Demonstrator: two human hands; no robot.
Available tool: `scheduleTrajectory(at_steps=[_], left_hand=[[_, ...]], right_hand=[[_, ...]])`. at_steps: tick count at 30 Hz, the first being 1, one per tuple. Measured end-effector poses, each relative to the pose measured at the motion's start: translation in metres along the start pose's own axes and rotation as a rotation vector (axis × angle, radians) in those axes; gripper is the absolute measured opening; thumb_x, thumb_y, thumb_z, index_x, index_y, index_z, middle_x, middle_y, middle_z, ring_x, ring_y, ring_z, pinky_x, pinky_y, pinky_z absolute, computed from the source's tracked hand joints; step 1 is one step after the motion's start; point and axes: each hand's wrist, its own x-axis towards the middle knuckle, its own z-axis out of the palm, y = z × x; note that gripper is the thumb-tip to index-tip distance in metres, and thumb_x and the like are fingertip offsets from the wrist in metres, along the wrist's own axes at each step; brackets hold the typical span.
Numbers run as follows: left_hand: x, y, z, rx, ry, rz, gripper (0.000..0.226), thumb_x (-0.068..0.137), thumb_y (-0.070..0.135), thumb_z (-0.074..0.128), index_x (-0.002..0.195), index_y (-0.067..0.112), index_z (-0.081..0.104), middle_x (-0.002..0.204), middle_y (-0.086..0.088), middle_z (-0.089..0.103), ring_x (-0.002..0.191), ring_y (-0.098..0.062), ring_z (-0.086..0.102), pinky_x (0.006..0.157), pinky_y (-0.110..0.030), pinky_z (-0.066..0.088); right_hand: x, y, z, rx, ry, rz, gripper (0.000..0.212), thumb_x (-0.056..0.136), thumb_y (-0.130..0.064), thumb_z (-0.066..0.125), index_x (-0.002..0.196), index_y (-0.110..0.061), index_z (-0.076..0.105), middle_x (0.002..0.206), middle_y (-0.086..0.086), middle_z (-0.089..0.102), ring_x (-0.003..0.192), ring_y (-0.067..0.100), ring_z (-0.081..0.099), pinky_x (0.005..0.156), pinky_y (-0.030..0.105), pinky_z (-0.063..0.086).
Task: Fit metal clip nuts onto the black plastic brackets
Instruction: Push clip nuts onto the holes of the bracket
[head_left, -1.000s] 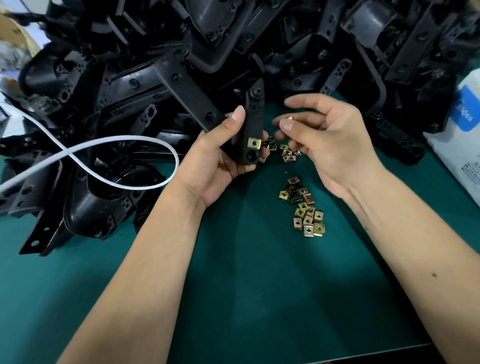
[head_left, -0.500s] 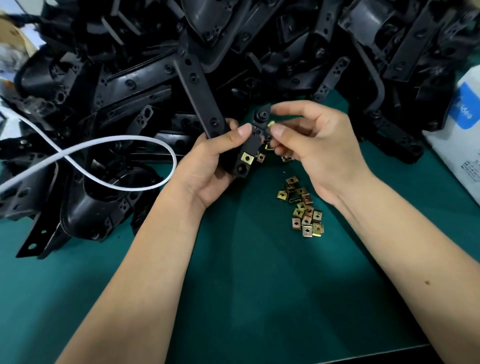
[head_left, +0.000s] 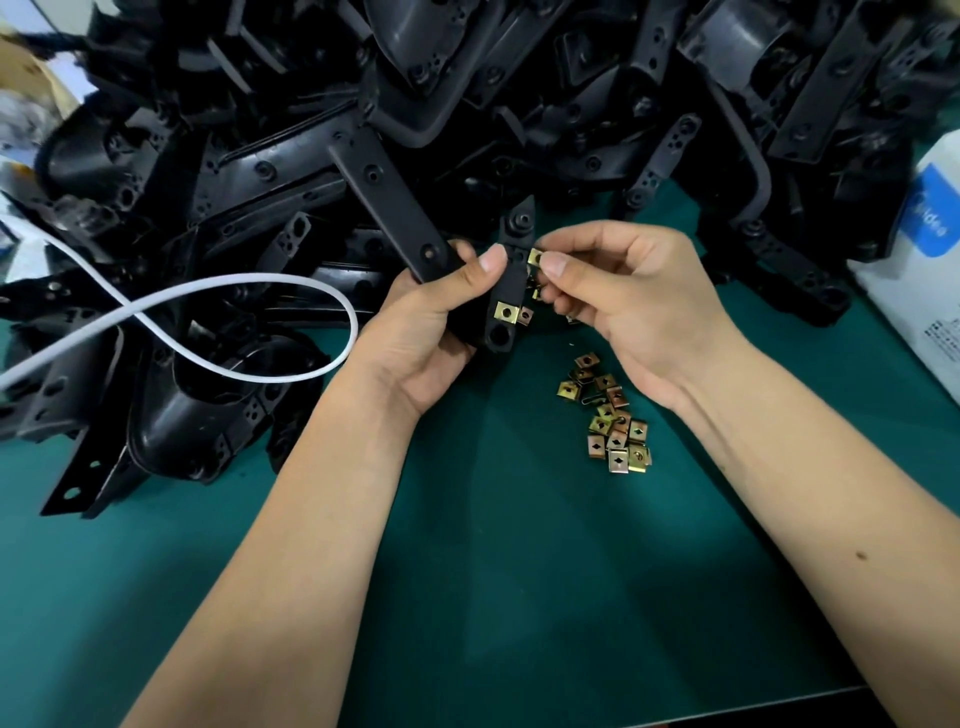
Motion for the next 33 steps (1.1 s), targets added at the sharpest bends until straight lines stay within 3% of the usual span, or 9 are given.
scheduleTrajectory(at_steps=[11, 16, 22, 25, 29, 31, 33], left_hand=[[-0.001, 0.004, 0.003, -0.018, -0.003, -0.095, 0.020, 0.077, 0.020, 0.079, 0.082, 0.021, 0.060, 0.094, 0.002, 0.063, 0.081, -0.013, 0.072, 0.070, -0.028, 0.059], [-0.003, 0.003, 0.006, 0.056, -0.052, -0.141, 0.021, 0.078, 0.020, 0.077, 0.079, 0.019, 0.056, 0.087, -0.001, 0.067, 0.082, -0.017, 0.069, 0.070, -0.030, 0.054], [-0.006, 0.003, 0.009, 0.083, -0.068, -0.157, 0.026, 0.078, 0.019, 0.078, 0.074, 0.018, 0.052, 0.088, -0.004, 0.064, 0.080, -0.017, 0.069, 0.061, -0.028, 0.055], [-0.006, 0.005, 0.009, 0.190, -0.018, -0.097, 0.028, 0.077, 0.020, 0.080, 0.074, 0.016, 0.053, 0.084, -0.007, 0.065, 0.079, -0.021, 0.068, 0.061, -0.029, 0.054], [-0.007, -0.011, 0.022, 0.343, 0.201, 0.156, 0.028, 0.087, 0.011, 0.081, 0.078, 0.015, 0.055, 0.085, -0.010, 0.064, 0.084, -0.020, 0.068, 0.078, -0.033, 0.055], [-0.008, -0.018, 0.030, 0.362, 0.238, 0.217, 0.027, 0.093, 0.009, 0.075, 0.076, 0.018, 0.056, 0.082, -0.006, 0.061, 0.082, -0.016, 0.065, 0.080, -0.033, 0.054], [-0.008, -0.021, 0.038, 0.362, 0.239, 0.225, 0.028, 0.097, 0.011, 0.070, 0.076, 0.021, 0.054, 0.077, -0.001, 0.055, 0.078, -0.015, 0.059, 0.078, -0.036, 0.050]], right_hand=[[0.000, -0.003, -0.003, -0.013, -0.061, 0.024, 0.011, 0.091, 0.000, 0.073, 0.094, -0.010, 0.077, 0.077, 0.001, 0.072, 0.071, 0.010, 0.064, 0.068, 0.023, 0.052], [0.001, -0.005, -0.004, 0.059, -0.109, 0.024, 0.036, 0.090, 0.006, 0.071, 0.122, -0.005, 0.060, 0.078, 0.003, 0.066, 0.068, 0.014, 0.061, 0.065, 0.024, 0.049], [0.002, -0.003, -0.007, 0.079, -0.143, 0.021, 0.035, 0.090, 0.007, 0.069, 0.121, -0.005, 0.058, 0.076, 0.002, 0.062, 0.066, 0.013, 0.060, 0.064, 0.024, 0.048], [0.002, -0.001, -0.004, 0.066, -0.123, 0.042, 0.031, 0.091, 0.007, 0.069, 0.118, -0.005, 0.060, 0.078, 0.004, 0.064, 0.068, 0.015, 0.061, 0.065, 0.025, 0.050], [-0.002, 0.003, 0.006, -0.076, 0.069, -0.003, 0.021, 0.092, -0.001, 0.072, 0.110, -0.009, 0.064, 0.078, 0.005, 0.067, 0.071, 0.016, 0.061, 0.067, 0.029, 0.052], [-0.007, 0.000, 0.005, -0.185, 0.113, -0.080, 0.026, 0.090, -0.012, 0.077, 0.112, -0.013, 0.064, 0.081, 0.008, 0.069, 0.072, 0.012, 0.062, 0.069, 0.031, 0.054], [-0.016, -0.004, 0.003, -0.287, 0.121, -0.145, 0.038, 0.086, -0.021, 0.082, 0.117, -0.018, 0.060, 0.088, 0.010, 0.069, 0.075, 0.009, 0.062, 0.073, 0.024, 0.053]])
